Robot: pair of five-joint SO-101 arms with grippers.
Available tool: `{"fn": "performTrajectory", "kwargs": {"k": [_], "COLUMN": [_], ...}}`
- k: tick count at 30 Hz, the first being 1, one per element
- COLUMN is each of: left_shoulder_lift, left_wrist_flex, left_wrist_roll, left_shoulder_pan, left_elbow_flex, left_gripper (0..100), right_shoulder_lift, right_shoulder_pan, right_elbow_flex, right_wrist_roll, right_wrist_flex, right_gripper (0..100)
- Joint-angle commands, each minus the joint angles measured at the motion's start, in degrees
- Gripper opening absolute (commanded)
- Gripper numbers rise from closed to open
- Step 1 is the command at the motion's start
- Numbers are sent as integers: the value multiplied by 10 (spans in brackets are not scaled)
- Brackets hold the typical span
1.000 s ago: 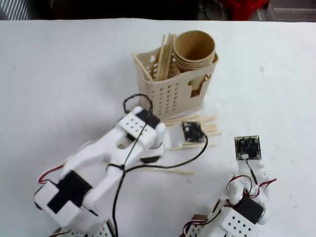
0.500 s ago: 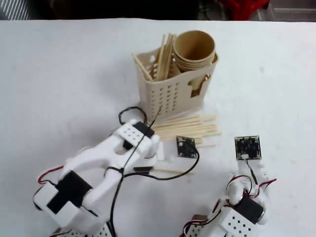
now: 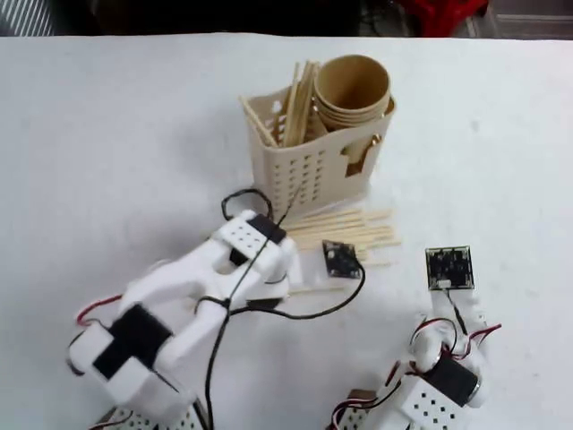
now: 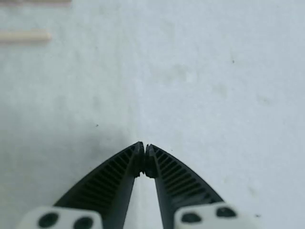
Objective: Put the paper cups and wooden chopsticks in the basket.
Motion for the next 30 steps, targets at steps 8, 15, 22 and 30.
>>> {"fn": "performTrajectory", "kwargs": {"k": [8,15,22,30], "left_shoulder_lift": [-236,-272,-272,-271], "left_wrist_flex": [159,185,4,-341], "left_wrist_roll": [55,159,308,370], "left_shoulder_pan": [-65,-64,-65,-69], "left_elbow_flex": [-168,-387,-504,-325], "left_gripper": [23,23,23,23], "right_shoulder_lift": [0,0,0,0], "right_shoulder_pan": [0,0,0,0], "right_elbow_flex": [5,5,5,5], "right_wrist_roll": [7,7,7,7], "right_wrist_flex": [-8,-8,-8,-7], "right_gripper": [17,17,17,17]}}
